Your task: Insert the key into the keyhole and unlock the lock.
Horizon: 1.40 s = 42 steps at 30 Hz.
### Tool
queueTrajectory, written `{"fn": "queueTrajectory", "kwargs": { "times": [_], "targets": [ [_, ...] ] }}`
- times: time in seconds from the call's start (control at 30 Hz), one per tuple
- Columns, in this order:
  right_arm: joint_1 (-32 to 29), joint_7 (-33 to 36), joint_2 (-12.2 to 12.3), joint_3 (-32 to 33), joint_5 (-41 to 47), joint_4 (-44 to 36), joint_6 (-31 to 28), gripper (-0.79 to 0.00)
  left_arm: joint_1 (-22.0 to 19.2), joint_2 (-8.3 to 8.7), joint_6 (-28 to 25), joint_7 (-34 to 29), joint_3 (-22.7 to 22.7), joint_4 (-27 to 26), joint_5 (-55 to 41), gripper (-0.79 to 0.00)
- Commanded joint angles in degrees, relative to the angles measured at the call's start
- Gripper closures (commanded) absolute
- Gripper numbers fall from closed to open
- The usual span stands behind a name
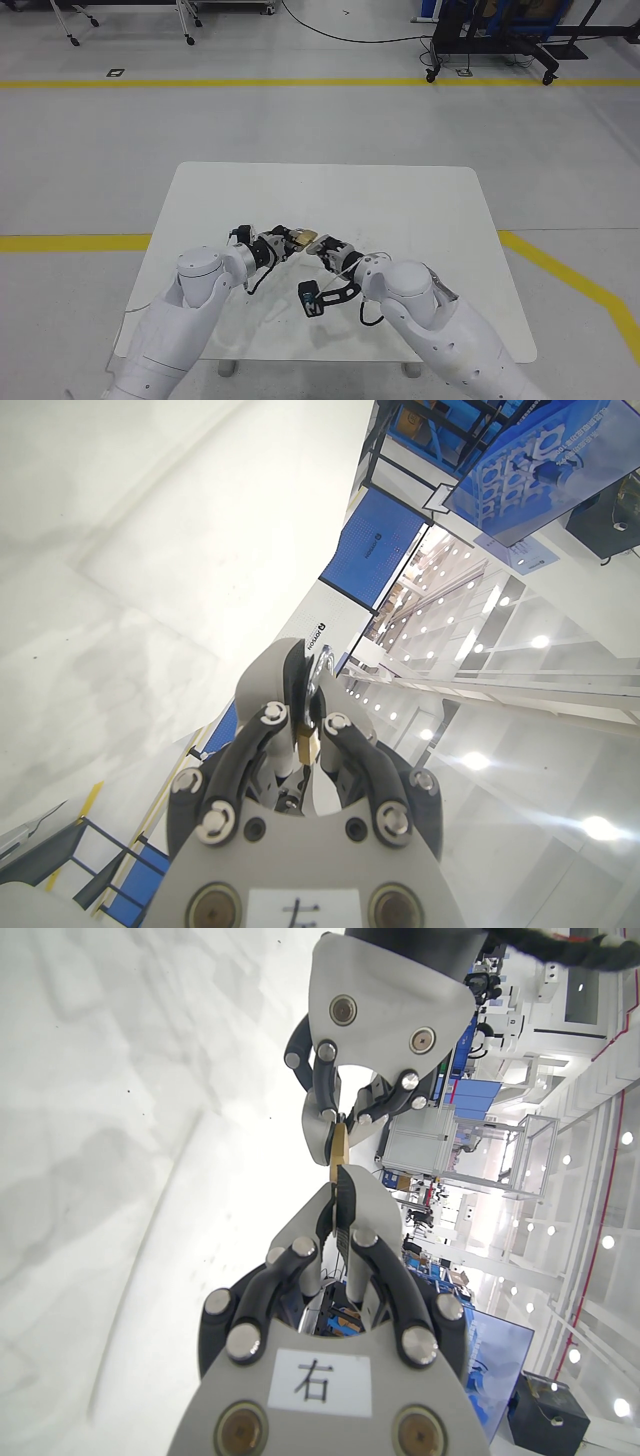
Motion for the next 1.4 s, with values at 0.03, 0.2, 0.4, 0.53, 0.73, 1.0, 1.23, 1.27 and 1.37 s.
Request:
{"fn": "queueTrajectory", "kwargs": {
  "times": [0.03,0.2,0.4,0.53,0.73,1.0,1.23,1.27,1.37],
  "targets": [
    [-0.12,-0.03,0.09,0.19,-0.08,-0.14,0.08,0.0,-0.02,0.08,-0.1,-0.55,0.1,-0.06,0.53,0.0],
    [-0.13,-0.04,0.22,0.62,0.13,-0.18,-0.01,0.0,-0.06,0.21,-0.06,-1.36,0.01,-0.05,0.96,0.0],
    [-0.13,-0.37,0.37,1.35,0.98,-0.06,-0.05,0.0,0.13,0.33,0.08,-1.93,-0.26,-0.33,0.8,0.0],
    [-0.22,-1.0,0.51,1.98,1.8,0.09,0.12,0.0,0.07,0.38,0.33,-2.98,-0.47,-0.05,-0.03,0.0],
    [-0.49,-3.59,0.95,3.11,2.69,0.02,0.14,0.0,-0.45,0.54,0.56,-5.36,-0.69,0.88,-0.68,0.0],
    [-1.16,-4.89,1.56,4.4,2.5,-0.39,0.07,0.0,-0.85,0.82,0.13,-7.42,-0.47,1.5,0.38,0.0],
    [-1.36,-5.37,1.9,4.81,2.51,-0.62,-0.13,0.0,-0.78,1.07,-0.21,-8.84,-0.47,1.45,1.06,0.0],
    [-1.35,-5.45,1.93,4.81,2.53,-0.61,-0.23,0.0,-0.79,1.11,-0.19,-9.1,-0.45,1.45,1.11,0.0],
    [-1.22,-6.02,2.06,4.77,2.56,-0.63,-0.38,0.0,-0.86,1.21,-0.27,-9.79,-0.49,1.63,1.12,0.0]
  ]
}}
